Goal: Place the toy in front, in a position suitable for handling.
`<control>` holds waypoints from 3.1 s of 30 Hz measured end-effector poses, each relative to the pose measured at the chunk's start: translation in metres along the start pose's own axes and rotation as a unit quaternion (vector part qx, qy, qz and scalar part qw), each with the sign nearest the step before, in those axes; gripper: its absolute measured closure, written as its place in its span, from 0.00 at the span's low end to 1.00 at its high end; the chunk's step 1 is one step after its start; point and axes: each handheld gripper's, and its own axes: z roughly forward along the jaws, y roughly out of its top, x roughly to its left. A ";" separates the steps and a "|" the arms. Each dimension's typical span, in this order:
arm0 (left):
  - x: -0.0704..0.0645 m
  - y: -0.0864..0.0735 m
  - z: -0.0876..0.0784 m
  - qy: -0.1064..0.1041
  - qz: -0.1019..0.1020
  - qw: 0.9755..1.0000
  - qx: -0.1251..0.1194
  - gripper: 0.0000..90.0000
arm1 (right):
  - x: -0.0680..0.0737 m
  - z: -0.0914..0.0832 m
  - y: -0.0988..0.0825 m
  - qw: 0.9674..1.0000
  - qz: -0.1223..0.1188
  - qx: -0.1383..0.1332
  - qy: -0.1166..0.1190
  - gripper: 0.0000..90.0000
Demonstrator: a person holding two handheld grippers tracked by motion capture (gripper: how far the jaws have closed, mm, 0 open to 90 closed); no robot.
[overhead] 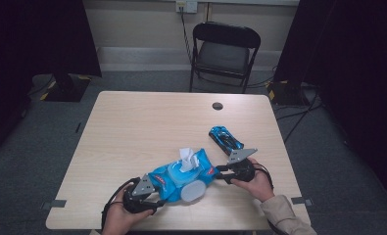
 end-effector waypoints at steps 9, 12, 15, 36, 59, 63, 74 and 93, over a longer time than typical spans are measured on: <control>0.011 0.000 -0.006 0.012 -0.018 1.000 -0.002 0.75 | 0.003 0.001 0.002 1.000 0.004 -0.006 0.007 0.86; 0.025 -0.002 -0.009 0.018 -0.041 0.999 -0.011 0.78 | 0.006 0.005 0.005 1.000 0.000 -0.005 0.008 0.92; 0.043 -0.003 -0.008 0.027 -0.068 0.997 -0.017 0.78 | 0.007 0.009 0.008 1.000 0.011 -0.006 0.016 0.91; 0.076 0.003 -0.026 0.068 -0.144 0.987 -0.026 0.32 | 0.022 0.023 0.017 0.999 0.022 -0.012 0.022 0.88; 0.033 0.022 0.000 0.012 -0.094 0.995 -0.036 0.30 | 0.077 0.075 0.057 0.996 -0.031 -0.019 0.081 0.68; 0.035 0.024 0.004 0.013 -0.100 0.994 -0.048 0.31 | 0.070 0.059 0.055 0.997 -0.032 -0.028 0.064 0.65; 0.024 0.042 0.022 0.013 -0.107 0.993 -0.050 0.24 | 0.025 0.023 0.021 0.999 0.027 -0.039 -0.004 0.63; 0.056 0.033 0.016 0.077 -0.121 0.989 -0.021 0.50 | 0.026 0.029 0.020 0.999 0.030 -0.045 -0.003 0.58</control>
